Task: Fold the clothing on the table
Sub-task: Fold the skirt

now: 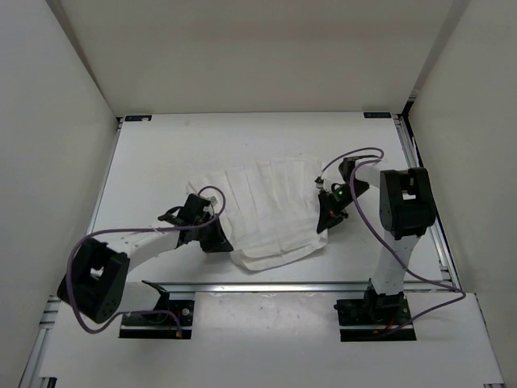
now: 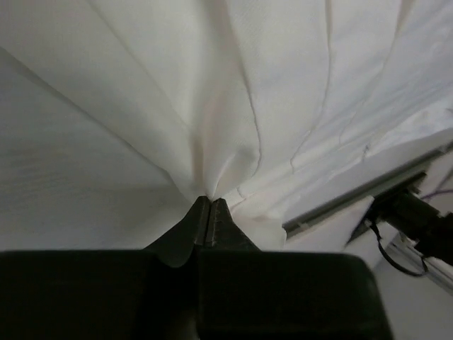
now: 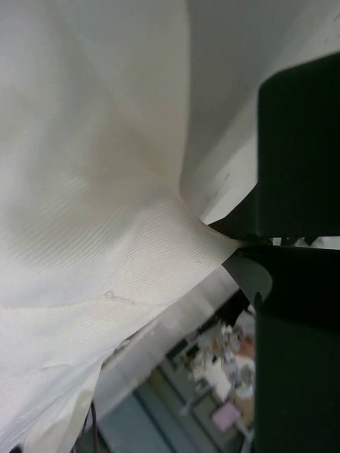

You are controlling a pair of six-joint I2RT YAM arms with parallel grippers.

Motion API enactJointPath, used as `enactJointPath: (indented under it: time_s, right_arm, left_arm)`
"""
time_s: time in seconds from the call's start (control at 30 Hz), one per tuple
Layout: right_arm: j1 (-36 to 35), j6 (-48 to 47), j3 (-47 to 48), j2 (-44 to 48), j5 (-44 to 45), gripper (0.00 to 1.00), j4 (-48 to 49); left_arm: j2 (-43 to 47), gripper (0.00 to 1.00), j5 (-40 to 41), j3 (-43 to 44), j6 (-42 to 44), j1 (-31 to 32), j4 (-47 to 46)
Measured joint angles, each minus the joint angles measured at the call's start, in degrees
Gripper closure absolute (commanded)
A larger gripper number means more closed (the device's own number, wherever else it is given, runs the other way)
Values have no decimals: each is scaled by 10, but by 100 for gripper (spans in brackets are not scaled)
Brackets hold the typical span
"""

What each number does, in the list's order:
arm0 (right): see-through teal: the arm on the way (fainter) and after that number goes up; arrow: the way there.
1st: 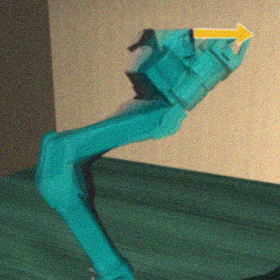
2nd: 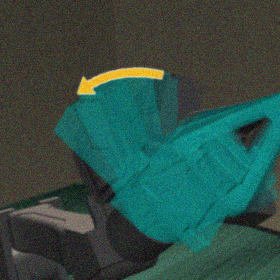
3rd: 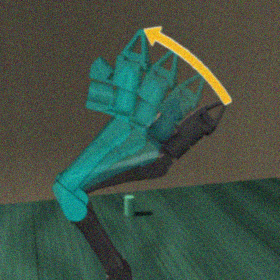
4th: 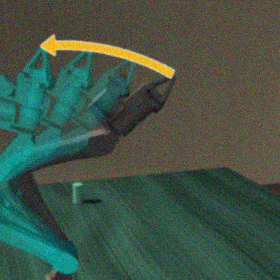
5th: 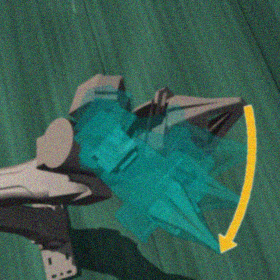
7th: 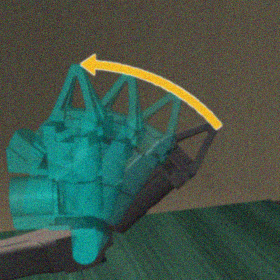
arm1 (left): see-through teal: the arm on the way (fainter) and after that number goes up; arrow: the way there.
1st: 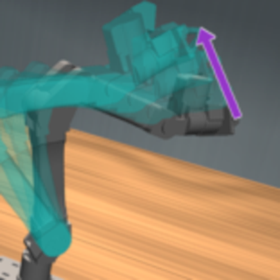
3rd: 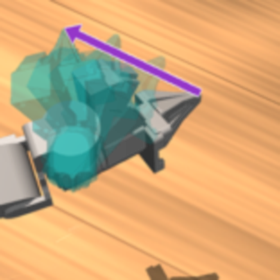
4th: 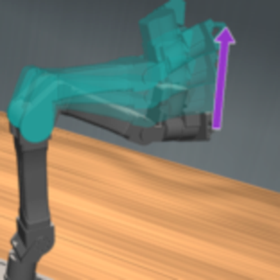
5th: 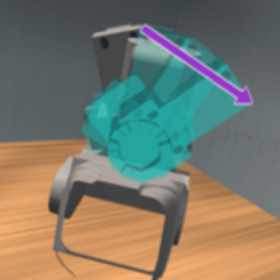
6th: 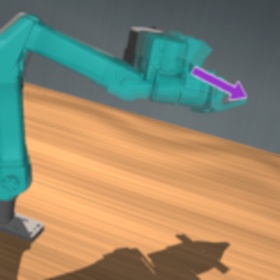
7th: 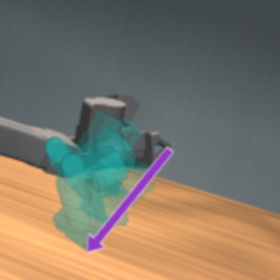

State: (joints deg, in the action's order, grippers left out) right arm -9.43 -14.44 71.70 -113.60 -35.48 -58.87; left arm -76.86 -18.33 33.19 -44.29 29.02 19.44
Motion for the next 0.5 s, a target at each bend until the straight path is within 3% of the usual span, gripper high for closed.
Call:
enactJointPath:
  time_s: [0.13,0.2,0.23,0.4,0.47,0.5]
  right_arm:
    - [33,8,-41,19,-50,100,-3]
    - [45,8,-56,34,-75,98,-12]
    - [47,8,-59,40,-88,96,-18]
    - [68,-14,-59,48,-39,70,-21]
    - [72,-17,-59,48,-25,50,-21]
    - [71,-20,-59,48,-19,34,-21]
  left_arm:
    - [106,100,-39,-26,9,-39,12]
    - [168,85,-65,-27,21,-68,18]
    - [191,2,-82,-31,26,-82,19]
    - [251,1,-69,-78,46,-146,86]
    - [240,1,-58,-81,46,-125,109]
    - [234,1,-52,-80,45,-113,113]
